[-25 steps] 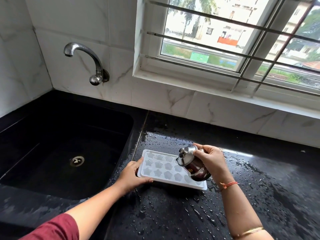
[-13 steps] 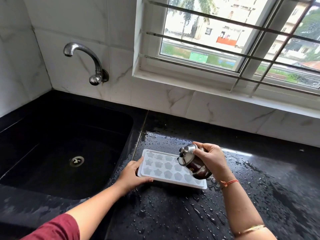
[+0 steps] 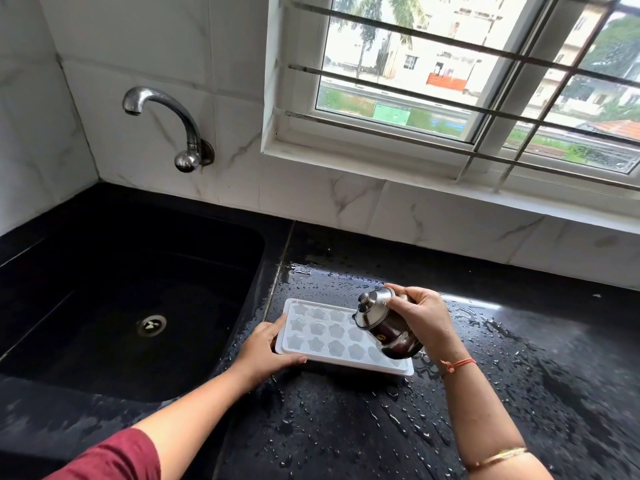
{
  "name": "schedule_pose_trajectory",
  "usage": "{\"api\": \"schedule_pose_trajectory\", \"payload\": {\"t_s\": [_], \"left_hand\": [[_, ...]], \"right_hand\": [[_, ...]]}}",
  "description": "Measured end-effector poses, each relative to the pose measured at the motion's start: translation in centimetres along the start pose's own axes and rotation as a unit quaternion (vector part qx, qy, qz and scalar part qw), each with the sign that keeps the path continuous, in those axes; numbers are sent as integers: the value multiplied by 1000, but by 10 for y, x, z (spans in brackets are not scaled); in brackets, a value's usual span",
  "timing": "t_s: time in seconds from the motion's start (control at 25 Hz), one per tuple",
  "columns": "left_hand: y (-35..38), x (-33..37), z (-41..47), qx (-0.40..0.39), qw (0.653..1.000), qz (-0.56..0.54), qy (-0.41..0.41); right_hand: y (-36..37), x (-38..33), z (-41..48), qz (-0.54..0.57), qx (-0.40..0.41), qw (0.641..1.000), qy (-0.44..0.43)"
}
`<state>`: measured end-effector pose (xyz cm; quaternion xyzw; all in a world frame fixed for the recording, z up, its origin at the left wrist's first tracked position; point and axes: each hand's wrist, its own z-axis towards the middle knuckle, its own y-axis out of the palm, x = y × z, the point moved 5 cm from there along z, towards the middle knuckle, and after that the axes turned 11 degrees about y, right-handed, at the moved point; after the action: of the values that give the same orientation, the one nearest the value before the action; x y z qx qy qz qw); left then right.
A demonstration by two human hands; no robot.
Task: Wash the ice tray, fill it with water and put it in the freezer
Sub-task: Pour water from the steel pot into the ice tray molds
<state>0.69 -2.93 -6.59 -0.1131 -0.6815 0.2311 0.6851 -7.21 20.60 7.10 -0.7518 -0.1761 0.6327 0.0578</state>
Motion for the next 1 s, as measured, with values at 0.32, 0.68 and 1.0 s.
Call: {"api": "schedule_pose_trajectory", "payload": {"t_s": [0.32,0.68,1.0], "left_hand": [[0,-2,0,-3,1000,-1,1],[-2,1,-1,-7,1000,13,8],[-3,2,-2,-11,1000,21,5]], "right_hand": [[-9,12,-1,46,0,999,29],[-2,12,-11,-40,-17,999,10],[2,8,-21,-61,-9,998,1]]}}
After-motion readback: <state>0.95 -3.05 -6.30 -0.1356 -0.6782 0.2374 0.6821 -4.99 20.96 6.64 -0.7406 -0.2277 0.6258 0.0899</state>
